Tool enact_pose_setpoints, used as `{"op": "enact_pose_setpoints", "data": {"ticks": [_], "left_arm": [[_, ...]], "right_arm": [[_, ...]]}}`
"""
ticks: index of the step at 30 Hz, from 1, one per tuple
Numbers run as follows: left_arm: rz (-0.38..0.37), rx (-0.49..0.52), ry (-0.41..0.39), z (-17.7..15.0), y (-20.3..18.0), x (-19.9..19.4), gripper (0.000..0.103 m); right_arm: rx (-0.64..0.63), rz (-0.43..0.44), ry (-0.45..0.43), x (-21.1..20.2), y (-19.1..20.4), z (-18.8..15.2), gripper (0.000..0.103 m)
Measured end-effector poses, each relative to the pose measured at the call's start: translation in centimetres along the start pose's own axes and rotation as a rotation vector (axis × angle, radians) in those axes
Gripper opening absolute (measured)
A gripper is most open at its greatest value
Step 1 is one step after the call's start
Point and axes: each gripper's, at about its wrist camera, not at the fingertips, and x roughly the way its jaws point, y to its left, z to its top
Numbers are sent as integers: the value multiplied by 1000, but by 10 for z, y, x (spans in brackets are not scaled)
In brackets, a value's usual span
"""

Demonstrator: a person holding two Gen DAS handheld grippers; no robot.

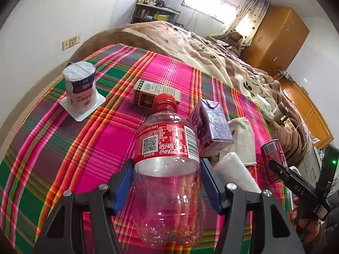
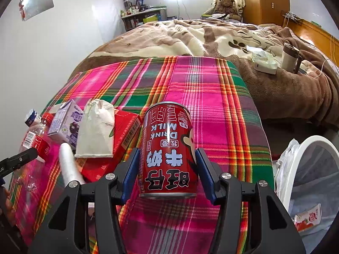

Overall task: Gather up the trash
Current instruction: 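Carry the bottle and can to the wastebasket and open both tools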

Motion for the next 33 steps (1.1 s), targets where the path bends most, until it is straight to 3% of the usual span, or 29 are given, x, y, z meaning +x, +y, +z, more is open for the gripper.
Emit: {"op": "enact_pose_setpoints", "data": {"ticks": [7,19,33], "left_arm": [[-47,31,-55,-8,-15,-30,62],[-148,181,-93,-37,-87,-74,62],[-281,359,-63,-68,-189,-74,62]], "right_arm": [[16,9,-44,-26,-2,-8,54],[55,-22,-142,-88,-27,-28,54],[154,-139,-212,-139,-89,-52,54]]}}
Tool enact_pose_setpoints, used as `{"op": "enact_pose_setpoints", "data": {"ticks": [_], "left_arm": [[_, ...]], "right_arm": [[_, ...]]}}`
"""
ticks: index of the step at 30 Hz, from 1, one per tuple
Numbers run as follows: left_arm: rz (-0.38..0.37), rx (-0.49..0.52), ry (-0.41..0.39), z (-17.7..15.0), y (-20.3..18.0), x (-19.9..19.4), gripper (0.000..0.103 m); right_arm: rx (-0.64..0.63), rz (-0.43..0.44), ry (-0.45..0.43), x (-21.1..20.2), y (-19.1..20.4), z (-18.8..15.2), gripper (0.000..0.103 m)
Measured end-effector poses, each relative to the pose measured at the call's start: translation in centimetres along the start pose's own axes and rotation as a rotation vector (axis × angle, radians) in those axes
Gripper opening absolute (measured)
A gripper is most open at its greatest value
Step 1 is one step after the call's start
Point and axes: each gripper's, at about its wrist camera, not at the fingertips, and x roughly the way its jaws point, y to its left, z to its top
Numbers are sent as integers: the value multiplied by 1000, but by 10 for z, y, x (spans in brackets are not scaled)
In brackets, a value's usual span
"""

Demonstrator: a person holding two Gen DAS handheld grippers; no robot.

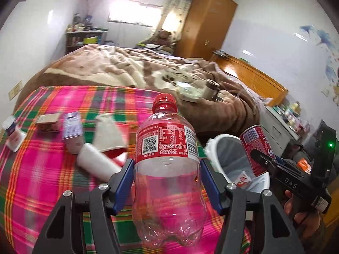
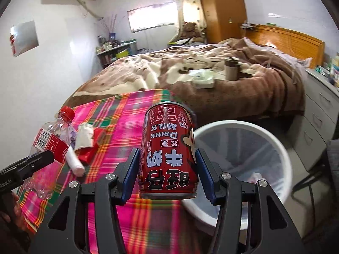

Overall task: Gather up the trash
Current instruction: 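Carry the bottle and can to the wastebasket and open both tools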

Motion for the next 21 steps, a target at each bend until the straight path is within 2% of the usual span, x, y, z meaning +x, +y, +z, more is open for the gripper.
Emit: {"op": "enact_pose_setpoints", "data": {"ticks": [10,17,21], "left_arm": [[-95,101,29,2,-70,31,62],[-192,136,76,2,-117,68,62],[-209,174,117,0,-137,91,62]], "right_arm": [[47,-101,-7,-6,-46,-1,54],[81,-148,34,4,-80,-3,54],[83,-169,72,14,-95,-8,54]]}}
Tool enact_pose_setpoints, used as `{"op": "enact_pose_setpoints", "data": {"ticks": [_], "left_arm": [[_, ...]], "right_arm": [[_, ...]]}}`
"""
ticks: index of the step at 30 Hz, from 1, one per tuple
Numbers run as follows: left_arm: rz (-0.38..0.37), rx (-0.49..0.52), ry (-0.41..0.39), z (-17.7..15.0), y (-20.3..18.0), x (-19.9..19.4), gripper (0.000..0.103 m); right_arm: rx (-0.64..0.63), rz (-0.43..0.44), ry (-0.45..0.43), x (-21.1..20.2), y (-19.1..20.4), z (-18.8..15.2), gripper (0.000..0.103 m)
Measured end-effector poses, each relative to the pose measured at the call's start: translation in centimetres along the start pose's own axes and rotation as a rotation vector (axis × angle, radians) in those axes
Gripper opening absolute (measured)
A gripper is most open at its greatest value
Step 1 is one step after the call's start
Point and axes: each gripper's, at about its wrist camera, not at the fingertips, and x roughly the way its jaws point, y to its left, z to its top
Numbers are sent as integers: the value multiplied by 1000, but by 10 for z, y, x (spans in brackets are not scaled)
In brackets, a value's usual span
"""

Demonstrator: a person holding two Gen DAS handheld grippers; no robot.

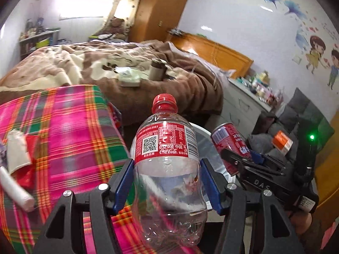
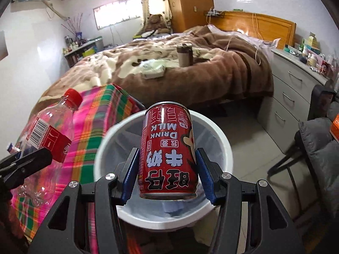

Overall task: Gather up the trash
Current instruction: 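Carry the bottle and can to the wastebasket and open both tools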

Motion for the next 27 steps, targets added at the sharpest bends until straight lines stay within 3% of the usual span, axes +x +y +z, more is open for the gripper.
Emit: {"op": "enact_pose_setpoints", "data": {"ticks": [3,6,10,17,19,21,27], "left_arm": [[-15,-10,7,3,-6,13,62],[18,19,7,5,-15,24,62],[-32,23,28,7,-23,42,62],[-39,38,66,3,-28,60,62],[-44,35,57,4,-27,57,62],[-38,29,41,6,-24,52,64],[-28,12,17,7,-13,33,66]], "right_arm": [[-5,-5,32,11,-7,0,54],[-19,-21,45,17,-10,-3,54],[-21,-21,63,23,-15,-5,54],[-20,-34,88,31,-21,-7,55],[-23,-49,84,30,-21,-7,59],[-27,-56,68,27,-20,-6,74],[-17,-56,41,20,-16,-1,75]]}}
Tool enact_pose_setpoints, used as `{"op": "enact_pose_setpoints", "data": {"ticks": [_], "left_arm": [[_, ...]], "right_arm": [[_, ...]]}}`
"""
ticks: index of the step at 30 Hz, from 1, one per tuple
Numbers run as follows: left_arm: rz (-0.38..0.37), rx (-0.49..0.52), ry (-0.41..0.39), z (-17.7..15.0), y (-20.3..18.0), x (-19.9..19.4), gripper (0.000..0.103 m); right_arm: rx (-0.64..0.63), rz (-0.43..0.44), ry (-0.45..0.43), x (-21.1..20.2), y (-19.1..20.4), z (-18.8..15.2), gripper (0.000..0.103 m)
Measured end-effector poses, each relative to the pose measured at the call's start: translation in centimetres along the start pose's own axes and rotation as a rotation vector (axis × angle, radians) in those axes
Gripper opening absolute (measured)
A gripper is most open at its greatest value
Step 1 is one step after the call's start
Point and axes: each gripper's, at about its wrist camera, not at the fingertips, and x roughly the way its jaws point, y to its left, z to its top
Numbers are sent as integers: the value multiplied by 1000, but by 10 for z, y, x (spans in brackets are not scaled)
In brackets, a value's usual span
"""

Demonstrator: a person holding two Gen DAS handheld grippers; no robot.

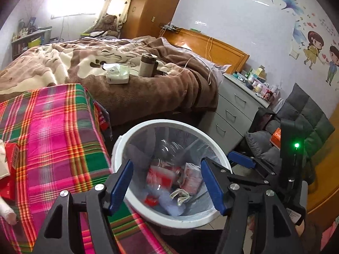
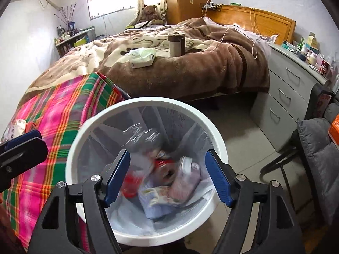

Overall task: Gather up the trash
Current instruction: 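Carry the bottle and can to the wastebasket and open both tools, then move both tools back over the plaid cloth toward the yogurt cup and foam roll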

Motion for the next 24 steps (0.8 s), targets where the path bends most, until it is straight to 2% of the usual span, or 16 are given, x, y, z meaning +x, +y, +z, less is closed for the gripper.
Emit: {"op": "enact_pose_setpoints", "data": {"ticks": [8,14,24], "left_arm": [[43,-6,-48,-4,17,-37,66],[88,-34,-84,-13,43,-68,66],[220,-114,-138,-31,113,-125,66]], "right_arm": [[15,30,-41,-14,14,3,75],[16,85,-61,-21,35,4,75],[-102,248,-55,-20,110,-4,75]]}}
